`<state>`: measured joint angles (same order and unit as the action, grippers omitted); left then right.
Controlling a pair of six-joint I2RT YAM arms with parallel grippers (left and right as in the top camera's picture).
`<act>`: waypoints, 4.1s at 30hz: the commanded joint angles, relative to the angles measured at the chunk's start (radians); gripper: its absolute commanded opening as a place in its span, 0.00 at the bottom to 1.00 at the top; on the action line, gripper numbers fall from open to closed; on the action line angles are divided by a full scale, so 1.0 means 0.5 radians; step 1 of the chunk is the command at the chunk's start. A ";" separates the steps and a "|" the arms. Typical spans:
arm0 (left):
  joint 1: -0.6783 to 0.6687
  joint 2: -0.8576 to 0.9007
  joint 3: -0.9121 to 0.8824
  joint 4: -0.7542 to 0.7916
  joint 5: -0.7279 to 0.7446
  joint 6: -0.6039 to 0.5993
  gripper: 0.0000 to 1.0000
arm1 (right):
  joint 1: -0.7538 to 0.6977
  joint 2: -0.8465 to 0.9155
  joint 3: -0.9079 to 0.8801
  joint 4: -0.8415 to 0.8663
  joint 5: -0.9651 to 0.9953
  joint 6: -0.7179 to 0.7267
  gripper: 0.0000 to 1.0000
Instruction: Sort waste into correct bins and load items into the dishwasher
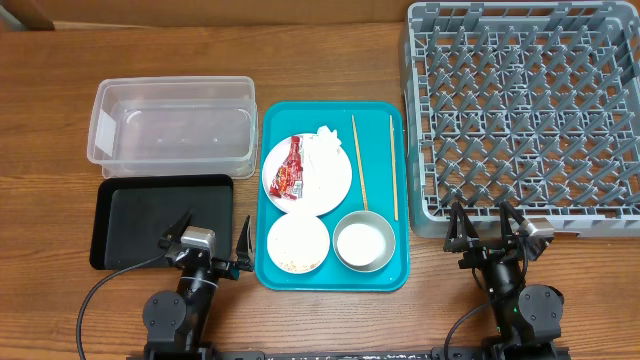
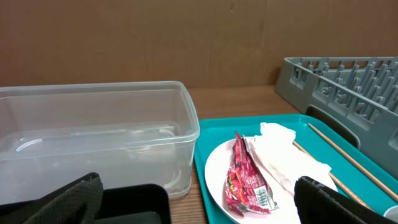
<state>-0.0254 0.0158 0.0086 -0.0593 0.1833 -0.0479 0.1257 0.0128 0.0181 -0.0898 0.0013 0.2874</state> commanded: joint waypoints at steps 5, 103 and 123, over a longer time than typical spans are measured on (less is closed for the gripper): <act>0.011 -0.009 -0.008 0.000 -0.005 0.037 1.00 | -0.005 -0.020 -0.020 0.014 0.014 -0.011 1.00; -0.887 2.031 2.019 -1.547 0.491 -0.880 1.00 | -0.007 1.829 2.388 -1.823 -0.960 -0.008 1.00; -1.390 3.040 2.020 -1.121 -0.172 -0.937 0.37 | -0.007 1.858 2.387 -1.982 -0.932 -0.008 1.00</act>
<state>-0.7151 1.5303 1.0016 -0.6235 0.0933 -0.5182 0.1257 0.9337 1.1851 -1.0775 -0.4667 0.2897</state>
